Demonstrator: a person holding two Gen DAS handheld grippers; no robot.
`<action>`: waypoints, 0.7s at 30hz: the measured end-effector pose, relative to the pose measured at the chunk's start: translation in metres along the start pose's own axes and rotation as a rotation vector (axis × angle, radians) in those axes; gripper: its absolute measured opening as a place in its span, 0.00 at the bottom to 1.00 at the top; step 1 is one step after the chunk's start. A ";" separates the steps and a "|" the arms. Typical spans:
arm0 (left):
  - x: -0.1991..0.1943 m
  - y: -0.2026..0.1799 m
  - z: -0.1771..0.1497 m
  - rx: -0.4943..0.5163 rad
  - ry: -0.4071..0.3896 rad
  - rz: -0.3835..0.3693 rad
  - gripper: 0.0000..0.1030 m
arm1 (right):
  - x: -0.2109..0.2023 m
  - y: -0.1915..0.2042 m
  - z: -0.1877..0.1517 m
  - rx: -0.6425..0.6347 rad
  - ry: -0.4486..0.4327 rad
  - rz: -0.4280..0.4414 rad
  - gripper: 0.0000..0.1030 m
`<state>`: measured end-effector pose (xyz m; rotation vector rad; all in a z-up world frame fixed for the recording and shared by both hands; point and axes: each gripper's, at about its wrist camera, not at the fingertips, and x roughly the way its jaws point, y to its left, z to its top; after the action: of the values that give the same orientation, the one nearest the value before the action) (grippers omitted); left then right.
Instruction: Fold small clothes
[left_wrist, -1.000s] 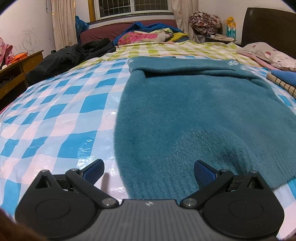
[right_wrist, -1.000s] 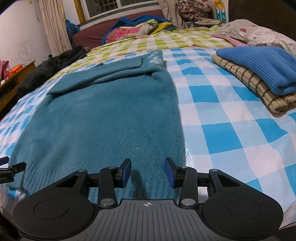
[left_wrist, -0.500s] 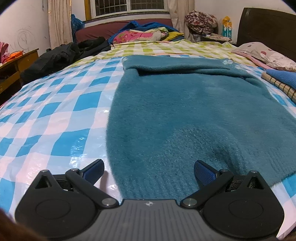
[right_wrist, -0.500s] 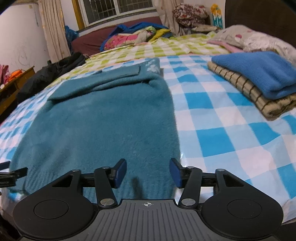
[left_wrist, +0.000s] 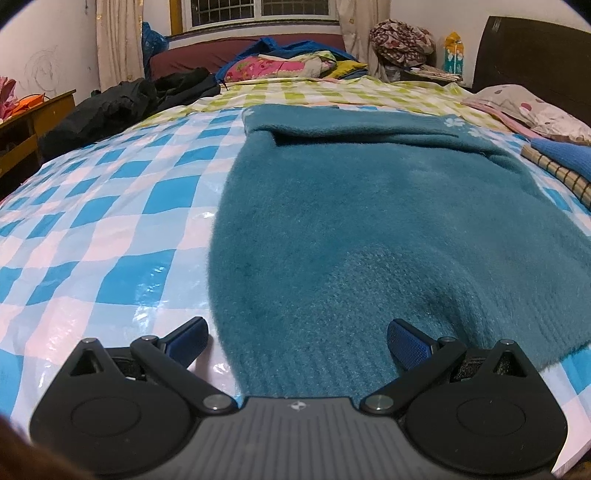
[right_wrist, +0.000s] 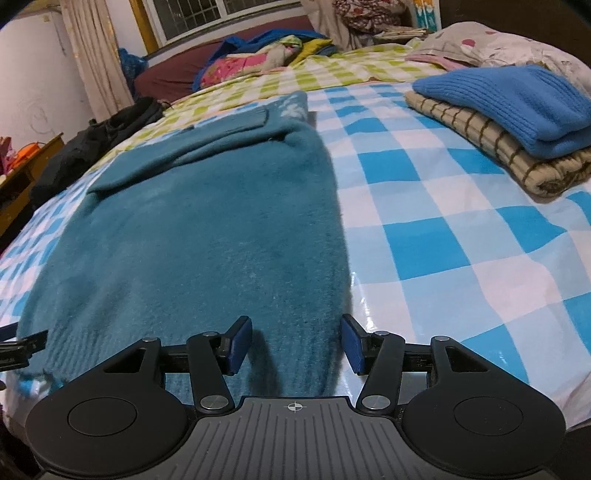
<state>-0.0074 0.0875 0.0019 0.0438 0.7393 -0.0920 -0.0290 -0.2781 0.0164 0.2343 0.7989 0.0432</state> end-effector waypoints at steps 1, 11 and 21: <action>0.000 0.001 0.000 -0.003 -0.004 0.004 1.00 | 0.000 0.000 0.000 0.003 0.000 0.005 0.52; 0.003 0.012 0.002 -0.067 -0.002 0.027 0.99 | 0.004 -0.001 0.001 0.066 -0.001 0.089 0.52; 0.001 0.009 0.002 -0.058 -0.007 -0.012 0.78 | 0.008 0.001 0.002 0.084 -0.006 0.124 0.45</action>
<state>-0.0048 0.0959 0.0029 -0.0164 0.7346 -0.0825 -0.0223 -0.2766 0.0120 0.3631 0.7800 0.1262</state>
